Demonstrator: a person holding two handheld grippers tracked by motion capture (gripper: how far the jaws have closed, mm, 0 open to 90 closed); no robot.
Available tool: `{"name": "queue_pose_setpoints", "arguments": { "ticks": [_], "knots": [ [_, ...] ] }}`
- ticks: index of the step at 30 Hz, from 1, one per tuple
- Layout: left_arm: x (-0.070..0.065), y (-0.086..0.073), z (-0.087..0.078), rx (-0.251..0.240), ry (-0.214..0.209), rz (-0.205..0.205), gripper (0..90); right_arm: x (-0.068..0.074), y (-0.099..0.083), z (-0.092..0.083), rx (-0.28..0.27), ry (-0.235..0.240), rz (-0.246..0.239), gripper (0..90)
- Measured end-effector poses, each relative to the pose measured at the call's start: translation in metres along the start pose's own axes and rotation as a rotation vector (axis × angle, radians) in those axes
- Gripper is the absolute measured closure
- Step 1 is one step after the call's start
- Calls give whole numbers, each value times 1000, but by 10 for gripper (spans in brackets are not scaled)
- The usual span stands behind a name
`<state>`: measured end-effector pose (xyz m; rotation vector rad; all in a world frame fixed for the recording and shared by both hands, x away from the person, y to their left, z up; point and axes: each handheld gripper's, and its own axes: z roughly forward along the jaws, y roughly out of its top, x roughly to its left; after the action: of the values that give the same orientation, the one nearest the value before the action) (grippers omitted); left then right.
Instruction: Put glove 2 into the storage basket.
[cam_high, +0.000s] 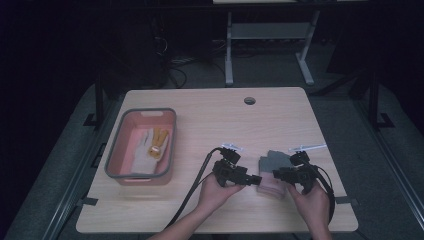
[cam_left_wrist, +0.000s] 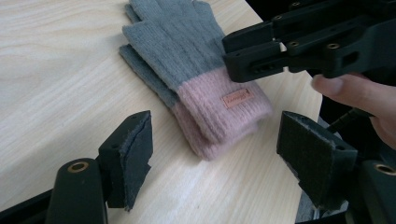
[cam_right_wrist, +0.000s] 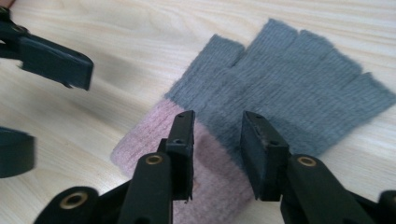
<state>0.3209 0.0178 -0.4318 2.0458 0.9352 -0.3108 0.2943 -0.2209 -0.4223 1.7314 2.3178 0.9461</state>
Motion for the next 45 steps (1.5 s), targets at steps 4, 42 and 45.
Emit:
{"name": "queue_pose_setpoints", "arguments": {
  "ticks": [4, 42, 45],
  "knots": [
    [2, 2, 9, 15, 0, -12, 274, -8, -1, -5, -30, 7, 11, 609],
    [7, 4, 51, 80, 0, -113, 362, -51, -15, 7, -11, 68, 173, 458],
    [7, 4, 52, 89, 0, -101, 381, -52, -16, 9, -10, 76, 185, 457]
  ]
}}
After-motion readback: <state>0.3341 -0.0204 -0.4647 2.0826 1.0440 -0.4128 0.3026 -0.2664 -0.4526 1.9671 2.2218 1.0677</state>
